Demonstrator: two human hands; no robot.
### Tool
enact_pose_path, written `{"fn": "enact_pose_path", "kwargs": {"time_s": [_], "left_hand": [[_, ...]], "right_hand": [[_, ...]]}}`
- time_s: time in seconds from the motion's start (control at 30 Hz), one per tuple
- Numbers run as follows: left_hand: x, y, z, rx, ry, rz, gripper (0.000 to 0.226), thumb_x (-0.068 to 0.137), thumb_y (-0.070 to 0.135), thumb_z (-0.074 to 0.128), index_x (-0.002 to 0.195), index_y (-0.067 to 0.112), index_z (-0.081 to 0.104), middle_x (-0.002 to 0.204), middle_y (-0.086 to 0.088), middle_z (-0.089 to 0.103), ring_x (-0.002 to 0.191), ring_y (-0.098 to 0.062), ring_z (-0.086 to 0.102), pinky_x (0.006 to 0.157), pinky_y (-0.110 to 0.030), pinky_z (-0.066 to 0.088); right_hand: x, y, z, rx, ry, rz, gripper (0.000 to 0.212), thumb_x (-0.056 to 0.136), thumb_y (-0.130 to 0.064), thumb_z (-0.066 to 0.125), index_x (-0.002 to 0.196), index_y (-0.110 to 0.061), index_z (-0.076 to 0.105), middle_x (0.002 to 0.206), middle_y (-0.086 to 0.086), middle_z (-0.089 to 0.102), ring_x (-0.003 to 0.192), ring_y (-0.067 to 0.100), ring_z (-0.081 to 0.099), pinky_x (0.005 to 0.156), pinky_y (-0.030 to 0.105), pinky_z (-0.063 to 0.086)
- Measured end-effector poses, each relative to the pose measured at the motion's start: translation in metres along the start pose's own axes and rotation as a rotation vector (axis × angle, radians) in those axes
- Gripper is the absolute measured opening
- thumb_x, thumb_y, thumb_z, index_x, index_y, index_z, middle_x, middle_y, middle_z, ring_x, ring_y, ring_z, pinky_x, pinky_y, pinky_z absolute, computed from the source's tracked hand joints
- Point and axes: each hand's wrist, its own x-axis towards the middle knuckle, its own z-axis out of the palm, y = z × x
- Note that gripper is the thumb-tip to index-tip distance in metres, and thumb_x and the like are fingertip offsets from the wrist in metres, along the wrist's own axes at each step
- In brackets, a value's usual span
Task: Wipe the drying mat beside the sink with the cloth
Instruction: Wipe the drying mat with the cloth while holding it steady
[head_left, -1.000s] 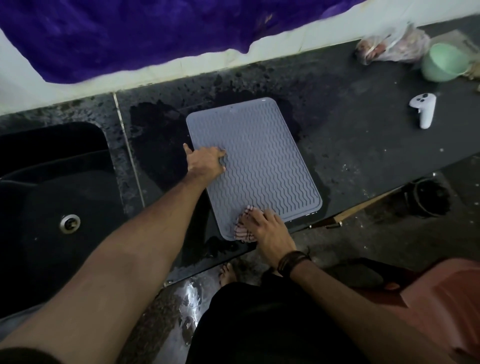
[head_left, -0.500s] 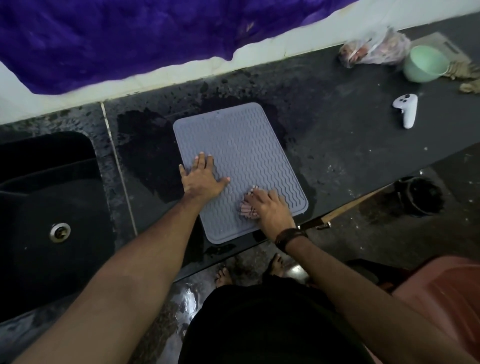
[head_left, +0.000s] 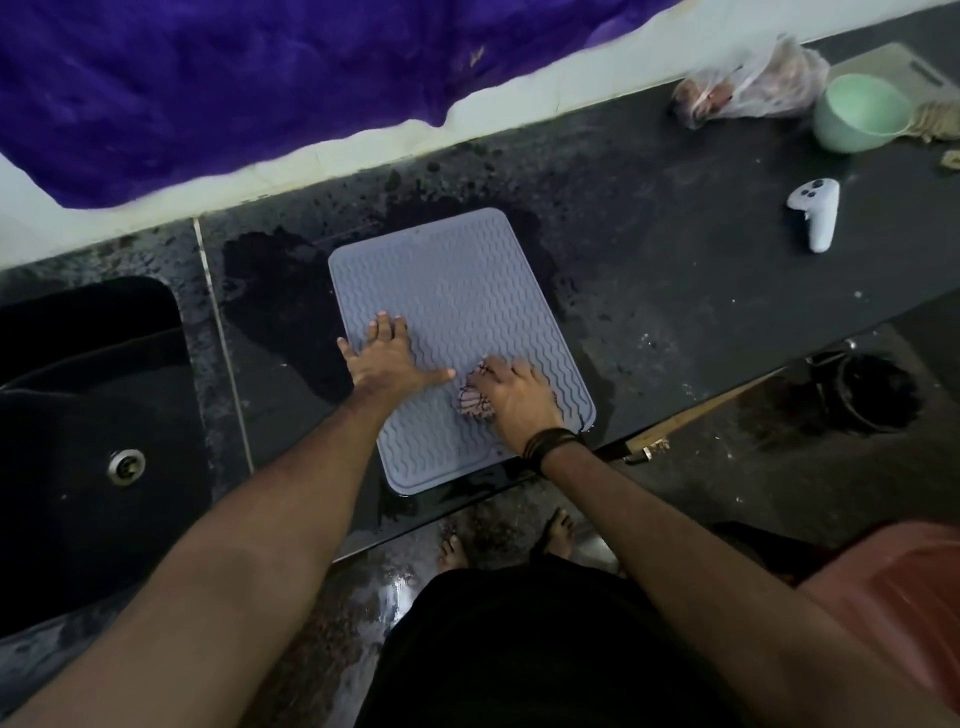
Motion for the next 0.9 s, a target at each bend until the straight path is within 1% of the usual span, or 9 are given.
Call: {"fn": "enact_pose_path", "kwargs": {"time_s": [0.13,0.23,0.33,0.43,0.5,0.57,0.63,0.77,0.9], "left_hand": [[0.005,0.004,-0.004,0.009,-0.039,-0.043,0.139,0.064,0.096,0.053,0.162,0.019,-0.005,0.170,-0.002,-0.012,0.157,-0.022,-0.006,0.116,-0.070,-0.006],[0.006,0.011,-0.010,0.029,-0.077,-0.080,0.140,0.065,0.092,0.060,0.162,0.017,-0.006,0.170,-0.004,-0.013,0.157,-0.023,-0.006,0.118,-0.069,-0.003],[0.005,0.017,-0.012,-0.003,-0.091,-0.098,0.141,0.066,0.085,0.068,0.162,0.014,-0.007,0.170,-0.006,-0.014,0.157,-0.025,-0.007,0.120,-0.065,0.000],[0.003,0.017,-0.014,-0.033,-0.096,-0.107,0.141,0.066,0.084,0.069,0.162,0.014,-0.008,0.169,-0.007,-0.016,0.157,-0.027,-0.008,0.122,-0.064,0.003],[-0.001,0.020,-0.012,-0.056,-0.085,-0.113,0.147,0.062,0.089,0.066,0.162,0.013,-0.009,0.169,-0.008,-0.017,0.157,-0.028,-0.009,0.122,-0.062,0.003],[-0.004,0.025,-0.008,-0.080,-0.075,-0.129,0.155,0.056,0.094,0.065,0.161,0.011,-0.013,0.168,-0.010,-0.020,0.156,-0.029,-0.013,0.122,-0.060,0.002],[-0.004,0.032,-0.005,-0.092,-0.070,-0.154,0.158,0.054,0.092,0.068,0.160,0.010,-0.015,0.167,-0.011,-0.022,0.155,-0.031,-0.016,0.123,-0.059,0.004],[-0.002,0.039,-0.011,-0.128,-0.084,-0.189,0.158,0.054,0.083,0.077,0.160,0.008,-0.013,0.168,-0.013,-0.020,0.155,-0.033,-0.014,0.123,-0.060,0.007],[-0.005,0.043,-0.014,-0.150,-0.097,-0.202,0.157,0.056,0.077,0.081,0.160,0.008,-0.013,0.167,-0.013,-0.021,0.155,-0.033,-0.015,0.123,-0.061,0.008]], "right_hand": [[-0.041,0.019,0.015,-0.024,-0.003,-0.069,0.062,0.079,-0.006,0.060,0.137,-0.023,0.046,0.148,0.002,0.038,0.121,0.029,0.041,0.098,0.043,0.036],[-0.072,0.036,0.017,-0.055,-0.025,-0.089,0.061,0.080,-0.004,0.052,0.137,-0.024,0.045,0.147,0.002,0.038,0.117,0.030,0.044,0.096,0.042,0.037],[-0.079,0.044,0.010,-0.046,-0.014,-0.095,0.055,0.078,-0.004,0.054,0.128,-0.025,0.054,0.140,0.001,0.047,0.113,0.030,0.046,0.092,0.040,0.039],[-0.058,0.045,-0.005,0.035,0.075,-0.028,0.050,0.074,-0.006,0.061,0.120,-0.024,0.060,0.132,0.001,0.055,0.107,0.029,0.050,0.087,0.039,0.041],[-0.039,0.043,-0.010,0.059,0.102,0.013,0.050,0.077,-0.006,0.062,0.124,-0.023,0.058,0.137,0.003,0.052,0.110,0.029,0.049,0.090,0.039,0.041],[-0.025,0.042,-0.010,0.059,0.057,0.023,0.052,0.082,-0.005,0.057,0.130,-0.021,0.054,0.144,0.004,0.046,0.116,0.030,0.045,0.096,0.041,0.038],[-0.028,0.047,-0.002,0.020,0.029,0.004,0.053,0.083,-0.004,0.053,0.133,-0.021,0.051,0.147,0.004,0.041,0.118,0.031,0.043,0.098,0.042,0.037],[-0.066,0.068,0.009,-0.019,0.010,-0.014,0.063,0.073,-0.002,0.055,0.133,-0.024,0.051,0.145,-0.001,0.043,0.111,0.029,0.047,0.087,0.039,0.040],[-0.089,0.085,0.006,-0.042,0.003,-0.034,0.060,0.070,-0.006,0.060,0.127,-0.025,0.056,0.140,-0.002,0.049,0.105,0.029,0.050,0.082,0.039,0.042]]}}
